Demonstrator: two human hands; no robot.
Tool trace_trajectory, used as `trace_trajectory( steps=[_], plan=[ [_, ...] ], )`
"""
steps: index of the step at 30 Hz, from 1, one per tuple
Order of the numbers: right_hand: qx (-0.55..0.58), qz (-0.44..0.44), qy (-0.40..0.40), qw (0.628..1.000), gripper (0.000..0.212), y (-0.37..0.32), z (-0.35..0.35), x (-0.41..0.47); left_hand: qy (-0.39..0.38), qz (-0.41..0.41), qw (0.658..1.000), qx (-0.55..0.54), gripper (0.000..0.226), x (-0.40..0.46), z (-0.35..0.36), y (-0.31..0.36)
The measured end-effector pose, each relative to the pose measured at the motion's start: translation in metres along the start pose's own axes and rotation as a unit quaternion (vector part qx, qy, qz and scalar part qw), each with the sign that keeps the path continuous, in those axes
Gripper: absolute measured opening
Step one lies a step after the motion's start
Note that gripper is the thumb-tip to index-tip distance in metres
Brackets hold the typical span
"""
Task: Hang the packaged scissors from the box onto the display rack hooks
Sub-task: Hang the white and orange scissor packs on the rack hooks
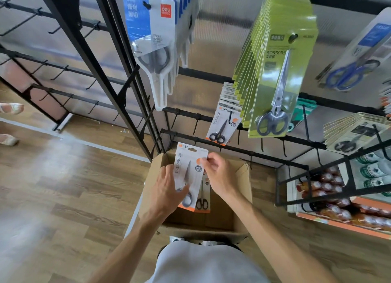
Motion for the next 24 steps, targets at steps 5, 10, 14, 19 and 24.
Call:
trace_trajectory(
  steps=[5, 10, 14, 19, 24],
  plan=[
    [0.005, 0.003, 0.007, 1.000, 0.006, -0.005, -0.026, 0.001, -0.021, 0.048, 0.998, -0.025, 0.068, 0.003, 0.003, 0.013],
    [-0.008, 0.020, 0.070, 0.997, 0.011, -0.003, -0.077, 0.014, -0.033, 0.054, 0.997, -0.043, 0.071, 0.003, 0.002, 0.015],
    [-0.026, 0.041, 0.093, 0.994, 0.021, 0.000, -0.103, 0.023, -0.035, 0.064, 0.997, -0.017, 0.070, 0.006, -0.003, 0.013],
    [-0.038, 0.065, 0.108, 0.991, 0.017, 0.004, -0.114, 0.029, -0.039, 0.073, 0.997, 0.005, 0.071, 0.008, -0.005, 0.014],
    [-0.033, 0.093, 0.117, 0.988, 0.023, 0.015, -0.119, 0.036, -0.046, 0.058, 0.997, 0.008, 0.073, 0.002, 0.001, 0.007]
  ],
)
Point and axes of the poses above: each hand's wrist, its own x-axis towards the middle knuckle, its own z-axis out of the palm, y = z × x, the point moved 8 cm from there along x, towards the middle knuckle, and after that the axes turned 14 degrees about -y, right-handed, at the moved point
